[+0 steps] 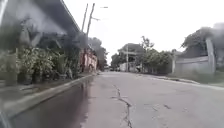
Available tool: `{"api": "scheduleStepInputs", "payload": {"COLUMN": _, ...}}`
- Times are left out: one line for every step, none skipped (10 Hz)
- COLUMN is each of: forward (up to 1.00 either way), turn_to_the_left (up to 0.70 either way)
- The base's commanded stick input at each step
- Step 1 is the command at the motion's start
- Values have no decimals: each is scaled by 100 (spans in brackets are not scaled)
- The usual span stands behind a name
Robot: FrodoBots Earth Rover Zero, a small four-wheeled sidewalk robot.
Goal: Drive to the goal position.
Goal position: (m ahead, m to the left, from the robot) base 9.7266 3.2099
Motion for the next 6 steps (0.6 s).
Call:
{"api": "scheduleStepInputs", "payload": {"forward": 70, "turn_to_the_left": 0}}
{"api": "scheduleStepInputs", "payload": {"forward": 70, "turn_to_the_left": 0}}
{"api": "scheduleStepInputs", "payload": {"forward": 70, "turn_to_the_left": 0}}
{"api": "scheduleStepInputs", "payload": {"forward": 70, "turn_to_the_left": 0}}
{"api": "scheduleStepInputs", "payload": {"forward": 70, "turn_to_the_left": 0}}
{"api": "scheduleStepInputs", "payload": {"forward": 70, "turn_to_the_left": 0}}
